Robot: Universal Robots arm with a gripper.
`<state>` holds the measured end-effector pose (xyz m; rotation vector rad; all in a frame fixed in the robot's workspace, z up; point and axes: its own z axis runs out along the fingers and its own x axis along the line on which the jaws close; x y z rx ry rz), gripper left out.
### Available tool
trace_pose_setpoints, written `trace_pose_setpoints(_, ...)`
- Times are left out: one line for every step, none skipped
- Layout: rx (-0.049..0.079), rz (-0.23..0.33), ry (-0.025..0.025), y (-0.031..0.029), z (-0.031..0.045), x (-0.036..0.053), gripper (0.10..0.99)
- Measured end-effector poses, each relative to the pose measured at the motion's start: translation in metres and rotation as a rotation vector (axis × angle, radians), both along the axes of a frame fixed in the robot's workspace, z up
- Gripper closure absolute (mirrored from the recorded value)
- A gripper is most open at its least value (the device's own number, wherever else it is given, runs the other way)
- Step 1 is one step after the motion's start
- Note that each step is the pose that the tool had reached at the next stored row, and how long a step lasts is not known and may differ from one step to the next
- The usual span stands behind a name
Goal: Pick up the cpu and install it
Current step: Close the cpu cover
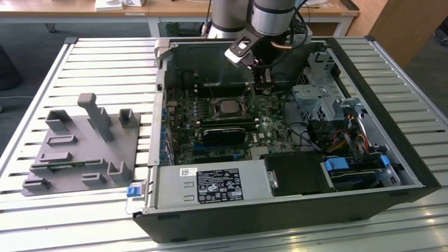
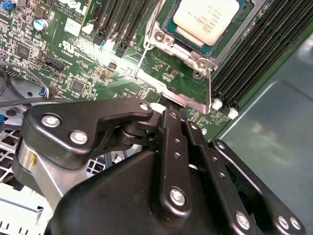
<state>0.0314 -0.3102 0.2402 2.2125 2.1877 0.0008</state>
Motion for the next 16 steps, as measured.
trace_pose_setpoints(0.0, 0.0, 0.0, 0.0, 0.0, -0.0002, 0.98)
trace_pose_setpoints(0.0, 0.0, 0.0, 0.0, -0.0001, -0.001, 0.98)
trace_pose_setpoints(0.0, 0.0, 0.0, 0.0, -0.0002, -0.0017, 0.98)
trace_pose_setpoints(0.0, 0.0, 0.0, 0.0, -0.0002, -0.0017, 0.98)
trace_pose_setpoints(0.0, 0.0, 0.0, 0.0, -0.0003, -0.0018, 0.98)
trace_pose_setpoints(0.0, 0.0, 0.0, 0.0, -0.0003, -0.0021, 0.98)
trace_pose_setpoints(0.0, 0.0, 0.0, 0.0, -0.0003, -0.0023, 0.98)
trace_pose_setpoints(0.0, 0.0, 0.0, 0.0, -0.0003, -0.0025, 0.98)
trace_pose_setpoints(0.0, 0.0, 0.0, 0.0, -0.0004, -0.0028, 0.98)
trace_pose_setpoints(0.0, 0.0, 0.0, 0.0, -0.0004, -0.0032, 0.98)
trace_pose_setpoints(0.0, 0.0, 0.0, 0.0, -0.0005, -0.004, 0.98)
trace_pose_setpoints(0.0, 0.0, -0.0001, 0.0, -0.0006, -0.0045, 0.98)
trace_pose_setpoints(0.0, 0.0, 0.0, 0.0, -0.0006, -0.0049, 0.98)
trace_pose_setpoints(0.0, 0.0, 0.0, 0.0, -0.0008, -0.0053, 0.98)
trace_pose_setpoints(0.0, 0.0, 0.0, 0.0, -0.0009, -0.0058, 0.98)
trace_pose_setpoints(0.0, 0.0, 0.0, 0.0, -0.001, -0.0065, 0.98)
